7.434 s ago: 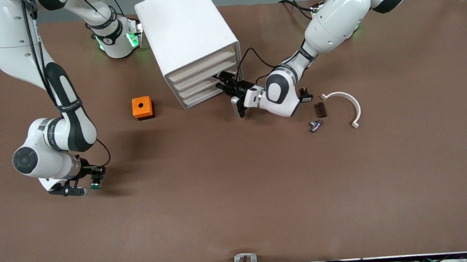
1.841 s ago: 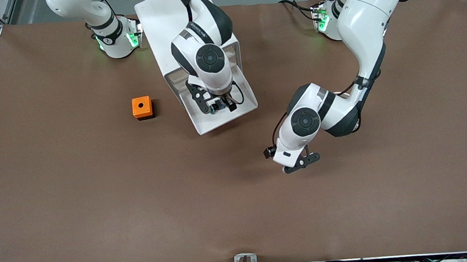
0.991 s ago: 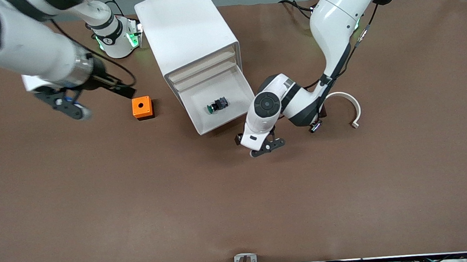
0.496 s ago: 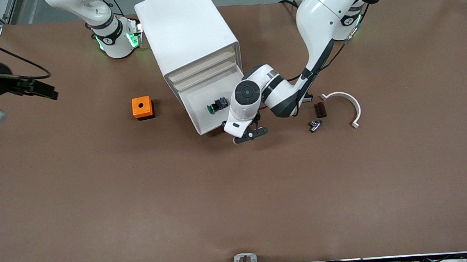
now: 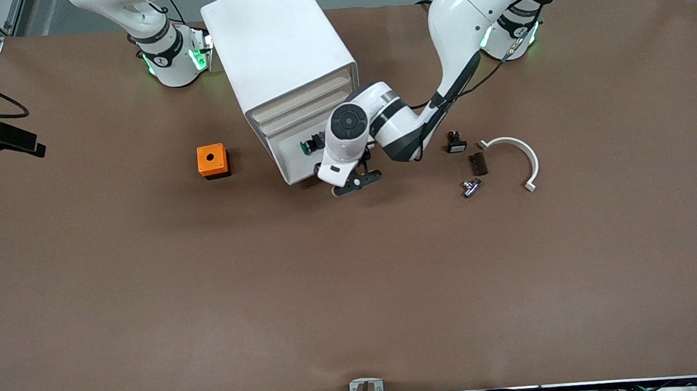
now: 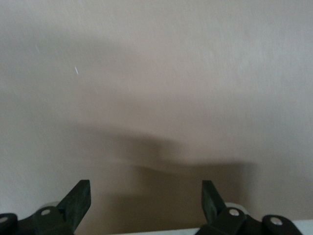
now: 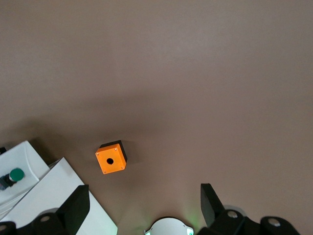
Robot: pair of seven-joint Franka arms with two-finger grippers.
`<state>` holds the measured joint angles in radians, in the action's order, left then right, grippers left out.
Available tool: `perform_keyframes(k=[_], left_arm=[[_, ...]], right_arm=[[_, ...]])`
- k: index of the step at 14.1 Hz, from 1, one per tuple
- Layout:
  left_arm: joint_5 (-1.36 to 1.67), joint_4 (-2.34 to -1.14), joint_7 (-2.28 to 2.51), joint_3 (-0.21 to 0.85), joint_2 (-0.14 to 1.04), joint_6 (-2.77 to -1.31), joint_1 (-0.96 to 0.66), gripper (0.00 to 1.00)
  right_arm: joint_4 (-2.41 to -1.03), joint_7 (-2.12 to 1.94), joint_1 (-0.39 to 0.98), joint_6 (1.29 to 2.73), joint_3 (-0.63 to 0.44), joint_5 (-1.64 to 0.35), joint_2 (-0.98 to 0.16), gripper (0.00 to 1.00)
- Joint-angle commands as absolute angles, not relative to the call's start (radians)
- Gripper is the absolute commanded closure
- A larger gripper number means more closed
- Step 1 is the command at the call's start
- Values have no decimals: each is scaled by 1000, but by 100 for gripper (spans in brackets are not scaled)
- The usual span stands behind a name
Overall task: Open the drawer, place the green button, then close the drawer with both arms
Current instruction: 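Push the drawer closed into the cabinet with the left gripper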
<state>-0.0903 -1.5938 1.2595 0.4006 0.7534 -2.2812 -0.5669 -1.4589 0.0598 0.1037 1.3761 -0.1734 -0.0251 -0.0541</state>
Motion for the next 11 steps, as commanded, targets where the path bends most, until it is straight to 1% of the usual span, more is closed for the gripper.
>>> perform_keyframes(k=[1,8,11], left_arm=[[-74,-1624,1316,428,733,-2292,-597,0],[-75,-1623,1436,430,735,-2302,-704,0],[-75,-1623,1457,430,735,-2306,-713,0]], right_arm=[[-1473,41,58,1414,-156,-5,-32,0],[-1448,-29,52,1443,-156,0,-37,0],[-1421,-23,52,1442,-155,3,-38,0]])
